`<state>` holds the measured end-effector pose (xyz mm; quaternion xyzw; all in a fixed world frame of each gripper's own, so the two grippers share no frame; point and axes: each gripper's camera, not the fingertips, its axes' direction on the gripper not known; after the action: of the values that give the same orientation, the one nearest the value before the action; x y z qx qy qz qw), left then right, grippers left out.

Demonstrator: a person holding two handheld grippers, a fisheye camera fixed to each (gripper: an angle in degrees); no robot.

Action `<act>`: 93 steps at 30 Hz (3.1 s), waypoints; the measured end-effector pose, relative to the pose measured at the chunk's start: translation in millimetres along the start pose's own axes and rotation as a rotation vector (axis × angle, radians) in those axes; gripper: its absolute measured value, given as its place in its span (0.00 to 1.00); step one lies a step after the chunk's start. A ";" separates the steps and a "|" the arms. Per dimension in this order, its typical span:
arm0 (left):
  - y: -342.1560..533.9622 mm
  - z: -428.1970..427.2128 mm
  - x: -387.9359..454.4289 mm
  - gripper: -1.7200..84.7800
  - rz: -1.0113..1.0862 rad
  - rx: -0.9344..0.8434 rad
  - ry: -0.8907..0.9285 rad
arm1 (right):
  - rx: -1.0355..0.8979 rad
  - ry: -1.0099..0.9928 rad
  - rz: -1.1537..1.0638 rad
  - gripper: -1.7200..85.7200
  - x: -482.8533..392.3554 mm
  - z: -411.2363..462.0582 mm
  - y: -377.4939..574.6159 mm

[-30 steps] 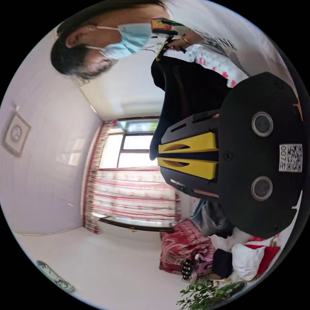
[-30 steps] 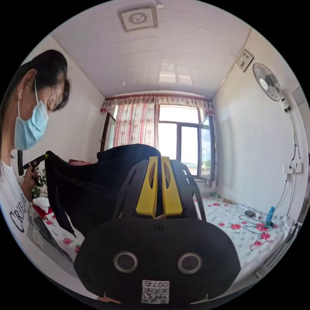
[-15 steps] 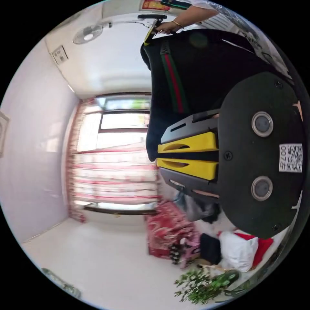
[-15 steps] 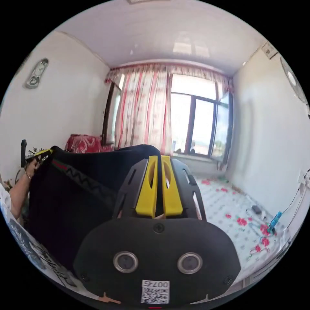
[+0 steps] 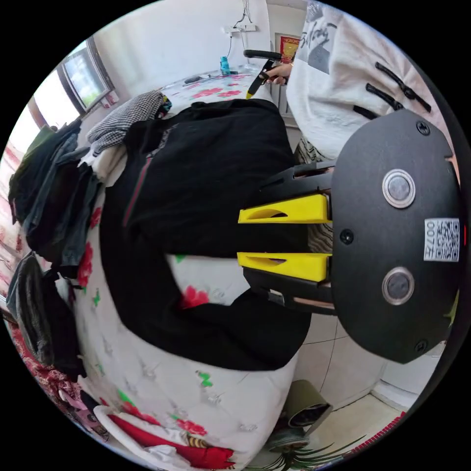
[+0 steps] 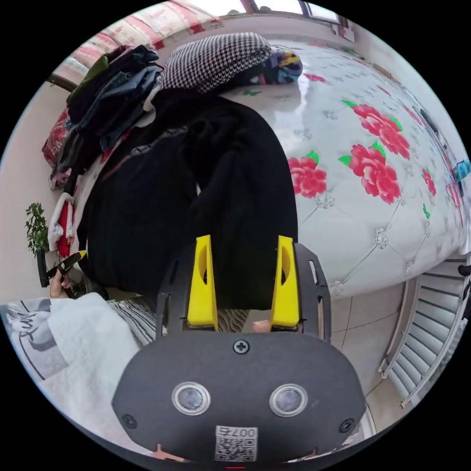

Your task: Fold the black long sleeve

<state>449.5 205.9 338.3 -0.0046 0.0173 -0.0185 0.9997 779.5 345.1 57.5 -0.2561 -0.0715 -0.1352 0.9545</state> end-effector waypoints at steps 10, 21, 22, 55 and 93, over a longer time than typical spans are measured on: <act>-59.7 -3.3 59.7 0.09 0.178 -0.082 -0.224 | -0.018 0.458 -0.155 0.06 26.1 -26.0 -82.3; -87.5 -50.4 61.1 0.10 0.179 -0.043 -0.157 | 0.361 0.127 0.137 0.08 101.1 -155.0 -89.0; -87.9 -58.4 60.0 0.10 0.192 -0.034 -0.154 | 0.331 0.047 0.049 0.08 75.6 -138.4 -79.2; -16.3 -107.3 -124.9 0.16 -0.509 0.178 0.282 | -0.072 0.202 -0.245 0.02 -64.9 -14.6 -5.3; 124.1 -237.0 -363.9 0.06 -1.161 0.585 0.397 | -0.043 0.144 -0.068 0.03 -33.8 -53.0 -8.4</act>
<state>82.4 341.3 112.8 0.2609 0.1895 -0.5564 0.7658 748.3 318.7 9.0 -0.2637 -0.0086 -0.1868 0.9463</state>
